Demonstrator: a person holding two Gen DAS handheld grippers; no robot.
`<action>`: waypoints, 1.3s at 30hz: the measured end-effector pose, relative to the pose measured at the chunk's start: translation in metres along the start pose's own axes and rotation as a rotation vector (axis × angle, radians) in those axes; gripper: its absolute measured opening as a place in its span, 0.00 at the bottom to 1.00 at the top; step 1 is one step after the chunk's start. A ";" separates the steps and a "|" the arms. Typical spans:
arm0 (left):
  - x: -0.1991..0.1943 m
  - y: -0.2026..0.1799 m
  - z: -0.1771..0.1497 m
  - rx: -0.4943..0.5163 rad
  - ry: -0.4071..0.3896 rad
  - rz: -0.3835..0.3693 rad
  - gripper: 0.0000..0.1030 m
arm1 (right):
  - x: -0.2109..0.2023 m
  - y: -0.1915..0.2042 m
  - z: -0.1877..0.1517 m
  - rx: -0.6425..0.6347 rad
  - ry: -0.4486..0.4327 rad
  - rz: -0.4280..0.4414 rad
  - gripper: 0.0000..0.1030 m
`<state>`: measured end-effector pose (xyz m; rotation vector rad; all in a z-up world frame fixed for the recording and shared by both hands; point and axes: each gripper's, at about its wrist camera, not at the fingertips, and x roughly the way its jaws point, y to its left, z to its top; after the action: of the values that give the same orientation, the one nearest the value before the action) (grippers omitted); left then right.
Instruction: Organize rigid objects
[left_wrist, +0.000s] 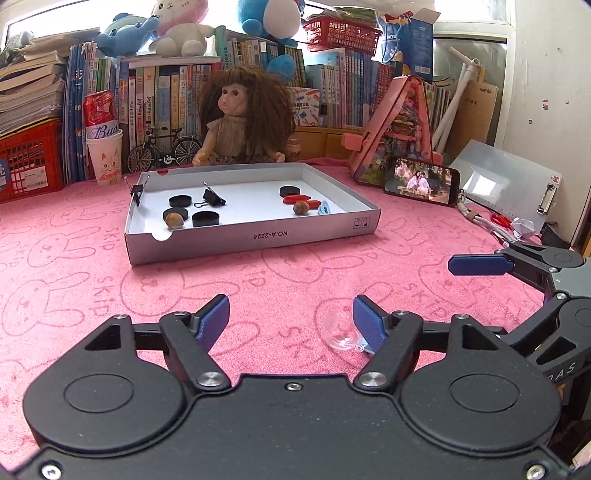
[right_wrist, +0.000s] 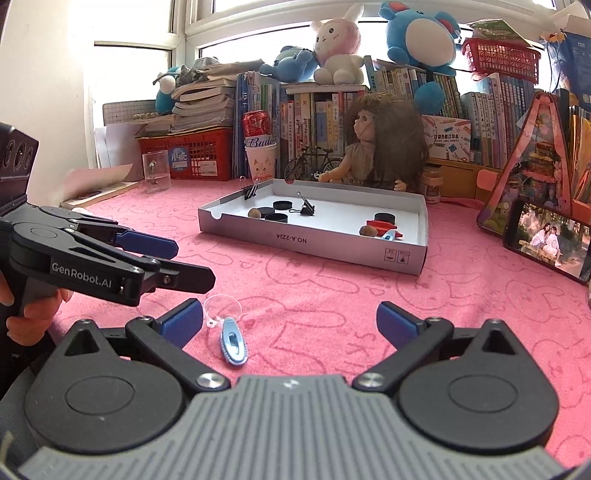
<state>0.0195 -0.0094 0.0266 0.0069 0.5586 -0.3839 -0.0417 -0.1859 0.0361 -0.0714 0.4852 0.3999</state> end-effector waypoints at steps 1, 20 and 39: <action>-0.001 0.001 -0.002 -0.004 0.003 -0.003 0.65 | 0.000 0.001 -0.002 0.002 0.004 -0.003 1.00; -0.003 -0.006 -0.015 0.014 0.017 -0.064 0.48 | 0.012 0.022 -0.014 -0.036 0.057 0.075 0.72; 0.004 -0.015 -0.022 0.053 0.012 -0.054 0.48 | 0.012 0.006 -0.014 0.032 0.026 -0.052 0.22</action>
<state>0.0057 -0.0224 0.0076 0.0454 0.5608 -0.4520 -0.0402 -0.1781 0.0183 -0.0587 0.5141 0.3402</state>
